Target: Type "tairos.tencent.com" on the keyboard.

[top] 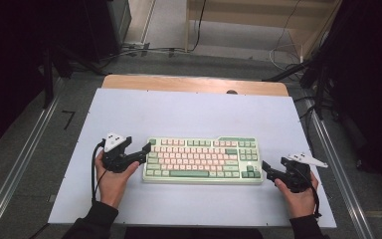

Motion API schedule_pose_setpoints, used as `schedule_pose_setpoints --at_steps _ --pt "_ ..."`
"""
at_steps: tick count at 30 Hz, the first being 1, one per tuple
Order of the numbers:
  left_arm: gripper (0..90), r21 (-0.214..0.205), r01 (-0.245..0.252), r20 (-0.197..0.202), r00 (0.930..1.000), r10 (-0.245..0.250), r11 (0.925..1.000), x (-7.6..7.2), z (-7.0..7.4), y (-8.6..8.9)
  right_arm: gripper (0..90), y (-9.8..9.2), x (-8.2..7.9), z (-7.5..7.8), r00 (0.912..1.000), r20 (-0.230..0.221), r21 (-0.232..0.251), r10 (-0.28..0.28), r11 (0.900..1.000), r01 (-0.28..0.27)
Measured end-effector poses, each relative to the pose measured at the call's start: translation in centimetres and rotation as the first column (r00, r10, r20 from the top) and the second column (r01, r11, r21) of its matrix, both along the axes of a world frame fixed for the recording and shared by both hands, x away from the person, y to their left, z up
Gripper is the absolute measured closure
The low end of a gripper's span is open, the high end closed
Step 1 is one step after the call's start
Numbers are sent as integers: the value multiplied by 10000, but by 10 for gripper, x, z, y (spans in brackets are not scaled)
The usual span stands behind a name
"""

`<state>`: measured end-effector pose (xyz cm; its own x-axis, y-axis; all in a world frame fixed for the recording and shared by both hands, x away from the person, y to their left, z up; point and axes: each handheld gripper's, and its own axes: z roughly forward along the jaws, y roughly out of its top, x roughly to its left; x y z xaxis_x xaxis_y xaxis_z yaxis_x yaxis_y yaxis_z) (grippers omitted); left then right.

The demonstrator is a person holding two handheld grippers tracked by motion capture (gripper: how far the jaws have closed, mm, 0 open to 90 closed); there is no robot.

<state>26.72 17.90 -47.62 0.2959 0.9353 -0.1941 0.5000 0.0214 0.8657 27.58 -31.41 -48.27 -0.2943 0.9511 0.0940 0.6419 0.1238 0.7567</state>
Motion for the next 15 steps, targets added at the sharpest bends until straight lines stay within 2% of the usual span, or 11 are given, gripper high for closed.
schedule_pose_setpoints --at_steps 4,7,9,10,13,15 --pt "259 35 291 48 9996 -292 9996 4 0 -13 222 1 0 1 10000 32 28 -2 10000 2" --pt "327 137 630 9 9980 -630 9979 8 1 -26 223 1 0 1 10000 21 23 32 10000 -33" --pt "442 105 792 -43 9969 -791 9968 9 1 -29 223 1 -1 0 10000 22 3 49 10000 -49" --pt "547 -103 1321 -68 9912 -1322 9912 11 2 -35 225 1 -1 0 10000 24 7 58 10000 -58" --pt "803 -353 2072 -205 9779 -2080 9777 14 3 -45 226 2 -1 0 10000 34 -3 86 10000 -86" --pt "900 -264 2373 -290 9708 -2380 9711 16 3 -53 227 2 -1 0 9999 48 -12 92 10000 -92"
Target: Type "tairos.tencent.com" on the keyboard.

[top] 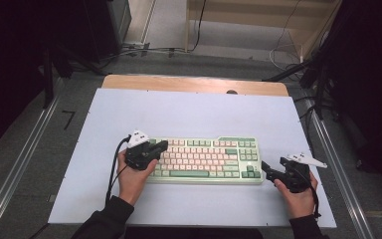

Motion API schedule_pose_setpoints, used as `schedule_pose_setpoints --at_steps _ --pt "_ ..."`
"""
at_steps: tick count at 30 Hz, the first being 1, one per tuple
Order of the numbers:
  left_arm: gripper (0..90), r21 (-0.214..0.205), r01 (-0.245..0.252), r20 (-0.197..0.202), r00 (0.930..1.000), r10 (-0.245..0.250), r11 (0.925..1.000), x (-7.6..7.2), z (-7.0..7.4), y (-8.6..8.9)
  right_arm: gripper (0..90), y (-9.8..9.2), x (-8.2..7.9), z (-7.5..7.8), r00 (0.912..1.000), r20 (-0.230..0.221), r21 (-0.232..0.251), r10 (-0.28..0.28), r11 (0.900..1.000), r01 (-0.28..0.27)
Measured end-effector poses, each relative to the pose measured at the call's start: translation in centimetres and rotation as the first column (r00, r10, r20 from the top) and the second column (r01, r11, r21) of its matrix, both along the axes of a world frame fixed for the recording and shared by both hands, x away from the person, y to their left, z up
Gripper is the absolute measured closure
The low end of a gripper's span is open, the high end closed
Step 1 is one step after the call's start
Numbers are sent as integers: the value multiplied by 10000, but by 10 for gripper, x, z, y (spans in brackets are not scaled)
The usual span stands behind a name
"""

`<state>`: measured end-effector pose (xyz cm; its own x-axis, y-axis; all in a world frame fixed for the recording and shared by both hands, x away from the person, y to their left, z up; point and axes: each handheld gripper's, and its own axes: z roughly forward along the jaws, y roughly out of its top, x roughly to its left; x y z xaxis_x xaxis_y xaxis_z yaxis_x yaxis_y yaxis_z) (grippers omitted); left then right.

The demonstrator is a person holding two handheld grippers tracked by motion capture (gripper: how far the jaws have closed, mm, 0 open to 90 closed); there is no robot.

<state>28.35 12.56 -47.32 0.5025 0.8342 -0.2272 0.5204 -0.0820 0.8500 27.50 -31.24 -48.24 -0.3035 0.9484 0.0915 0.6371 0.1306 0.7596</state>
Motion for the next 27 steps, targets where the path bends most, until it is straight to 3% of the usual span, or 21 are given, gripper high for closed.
schedule_pose_setpoints --at_steps 3,8,15,27 --pt "900 261 231 -62 9997 -230 9994 4 -2 -11 227 0 0 0 10000 -2 14 5 10000 -5" --pt "900 206 401 -276 9988 -395 9990 9 -6 -22 229 0 -1 0 10000 1 35 10 10000 -10" --pt "900 447 788 -658 9950 -757 9959 14 -10 -37 230 0 -1 0 10000 8 43 15 10000 -15" --pt "900 545 1015 -1017 9902 -956 9933 16 -14 -45 232 0 -1 0 10000 0 25 53 10000 -53"
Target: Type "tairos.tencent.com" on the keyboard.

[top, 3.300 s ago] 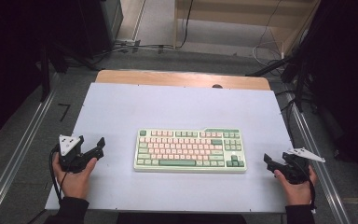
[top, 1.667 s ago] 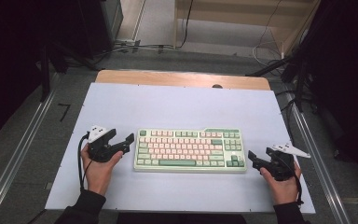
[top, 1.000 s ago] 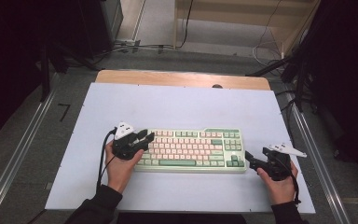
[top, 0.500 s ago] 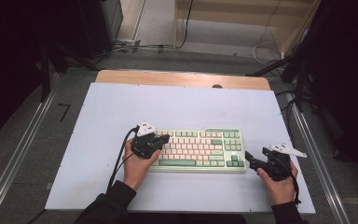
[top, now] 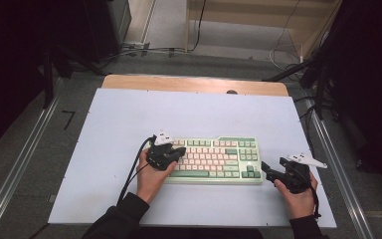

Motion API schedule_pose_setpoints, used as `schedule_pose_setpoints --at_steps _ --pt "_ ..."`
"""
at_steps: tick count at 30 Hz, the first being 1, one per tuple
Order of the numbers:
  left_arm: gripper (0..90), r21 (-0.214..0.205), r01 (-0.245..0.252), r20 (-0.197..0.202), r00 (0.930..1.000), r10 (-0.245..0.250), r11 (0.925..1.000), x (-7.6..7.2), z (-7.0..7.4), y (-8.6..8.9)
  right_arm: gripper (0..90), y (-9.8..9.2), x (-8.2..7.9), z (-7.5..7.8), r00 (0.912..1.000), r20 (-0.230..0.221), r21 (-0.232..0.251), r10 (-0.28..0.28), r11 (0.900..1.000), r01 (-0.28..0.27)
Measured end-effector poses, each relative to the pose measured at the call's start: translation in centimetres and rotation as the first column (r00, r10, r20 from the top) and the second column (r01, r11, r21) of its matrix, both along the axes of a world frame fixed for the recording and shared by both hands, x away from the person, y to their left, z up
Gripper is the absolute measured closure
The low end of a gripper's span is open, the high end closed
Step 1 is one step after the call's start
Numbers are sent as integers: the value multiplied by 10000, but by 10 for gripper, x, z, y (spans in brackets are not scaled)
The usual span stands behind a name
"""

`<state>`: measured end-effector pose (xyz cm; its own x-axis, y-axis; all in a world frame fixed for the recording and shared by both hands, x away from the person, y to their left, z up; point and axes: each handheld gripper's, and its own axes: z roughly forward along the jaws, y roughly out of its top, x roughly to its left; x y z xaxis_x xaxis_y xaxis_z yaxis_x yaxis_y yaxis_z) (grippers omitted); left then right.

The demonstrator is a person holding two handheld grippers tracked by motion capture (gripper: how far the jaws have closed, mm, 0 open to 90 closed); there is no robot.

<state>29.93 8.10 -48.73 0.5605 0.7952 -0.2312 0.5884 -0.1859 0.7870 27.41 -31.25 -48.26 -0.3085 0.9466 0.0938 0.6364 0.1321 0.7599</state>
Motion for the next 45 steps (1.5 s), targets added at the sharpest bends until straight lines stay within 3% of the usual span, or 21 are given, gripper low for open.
schedule_pose_setpoints --at_steps 16,17,22,24,25,29,31,37,45 --pt "900 186 89 -348 9994 -83 9998 2 -4 -4 233 1 0 0 10000 12 5 0 10000 0" --pt "900 357 123 -488 9988 -106 9993 3 -5 -4 233 1 0 0 10000 6 -3 15 10000 -15" --pt "894 326 98 -433 9990 -84 9994 2 -4 -5 233 1 0 0 10000 12 -15 15 10000 -15" --pt "824 -101 244 -447 9987 -249 9997 2 -2 -3 233 1 -1 1 10000 12 16 -12 10000 12" --pt "786 -415 291 -202 9993 -300 9987 1 2 -1 233 0 -1 1 10000 10 16 -7 10000 7" --pt "545 -898 193 220 9996 -174 9958 -2 9 2 233 0 -1 0 10000 15 23 14 10000 -14" --pt "415 -905 -2 336 9994 33 9959 -2 11 5 233 0 -1 0 10000 26 19 7 10000 -7" --pt "296 -604 -583 663 9959 623 9965 -5 14 14 233 0 -2 1 10000 18 35 -4 10000 4" --pt "292 -534 -1168 679 9904 1203 9917 -7 16 31 233 0 -2 0 10000 17 35 1 10000 -2"
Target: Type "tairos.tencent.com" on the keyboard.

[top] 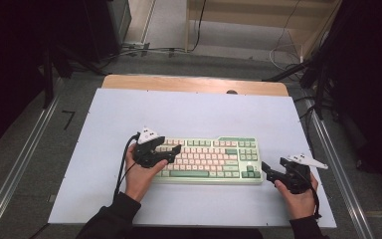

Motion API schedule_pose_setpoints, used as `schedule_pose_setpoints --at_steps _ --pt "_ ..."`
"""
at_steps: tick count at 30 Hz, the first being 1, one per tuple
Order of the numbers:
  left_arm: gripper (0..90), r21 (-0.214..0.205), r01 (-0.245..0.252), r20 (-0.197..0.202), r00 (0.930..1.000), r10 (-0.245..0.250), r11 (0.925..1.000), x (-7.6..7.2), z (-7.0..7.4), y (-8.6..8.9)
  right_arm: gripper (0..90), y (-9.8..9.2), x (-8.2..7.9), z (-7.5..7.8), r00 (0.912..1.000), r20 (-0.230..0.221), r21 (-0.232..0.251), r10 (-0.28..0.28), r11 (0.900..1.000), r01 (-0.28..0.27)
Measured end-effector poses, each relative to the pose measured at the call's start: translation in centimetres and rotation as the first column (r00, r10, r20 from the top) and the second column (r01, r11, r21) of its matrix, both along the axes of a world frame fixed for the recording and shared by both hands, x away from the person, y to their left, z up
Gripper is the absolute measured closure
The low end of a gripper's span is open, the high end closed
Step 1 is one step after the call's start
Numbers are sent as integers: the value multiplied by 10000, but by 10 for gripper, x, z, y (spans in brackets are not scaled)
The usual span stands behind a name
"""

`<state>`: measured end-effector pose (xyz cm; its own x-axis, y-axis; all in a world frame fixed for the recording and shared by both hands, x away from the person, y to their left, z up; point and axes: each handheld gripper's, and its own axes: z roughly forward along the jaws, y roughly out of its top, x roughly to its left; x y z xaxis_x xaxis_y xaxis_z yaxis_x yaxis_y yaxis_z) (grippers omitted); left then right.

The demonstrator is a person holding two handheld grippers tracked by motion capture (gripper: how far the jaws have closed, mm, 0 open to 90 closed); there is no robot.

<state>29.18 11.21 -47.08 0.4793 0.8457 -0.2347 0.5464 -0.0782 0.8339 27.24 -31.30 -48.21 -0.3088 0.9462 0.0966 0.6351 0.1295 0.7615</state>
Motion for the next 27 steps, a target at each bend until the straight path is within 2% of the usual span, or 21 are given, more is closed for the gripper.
schedule_pose_setpoints --at_steps 9,18,20,23,24,25,26,27 --pt "300 60 -252 -27 9997 252 9997 -5 2 12 233 0 -1 0 10000 -12 27 10 10000 -10" --pt "304 168 -200 -71 9998 201 9997 -16 2 22 233 -1 -2 0 10000 4 41 28 10000 -28" --pt "341 209 -197 -66 9998 199 9996 -18 1 24 233 -1 -2 0 10000 14 42 27 10000 -27" --pt "582 195 -101 -90 9999 103 9998 -23 2 27 233 -1 -2 1 10000 22 16 46 10000 -47" --pt "709 68 211 -67 9998 -211 9998 -25 3 30 233 0 -2 0 10000 37 11 70 10000 -70" --pt "813 68 211 -67 9998 -211 9998 -25 3 30 233 0 -2 0 10000 37 6 69 10000 -69" --pt "895 -42 453 -110 9989 -454 9990 -27 4 32 233 0 -2 0 10000 37 7 65 10000 -65" --pt "900 -42 453 -110 9989 -454 9990 -27 4 32 233 0 -2 1 10000 37 14 67 10000 -67"
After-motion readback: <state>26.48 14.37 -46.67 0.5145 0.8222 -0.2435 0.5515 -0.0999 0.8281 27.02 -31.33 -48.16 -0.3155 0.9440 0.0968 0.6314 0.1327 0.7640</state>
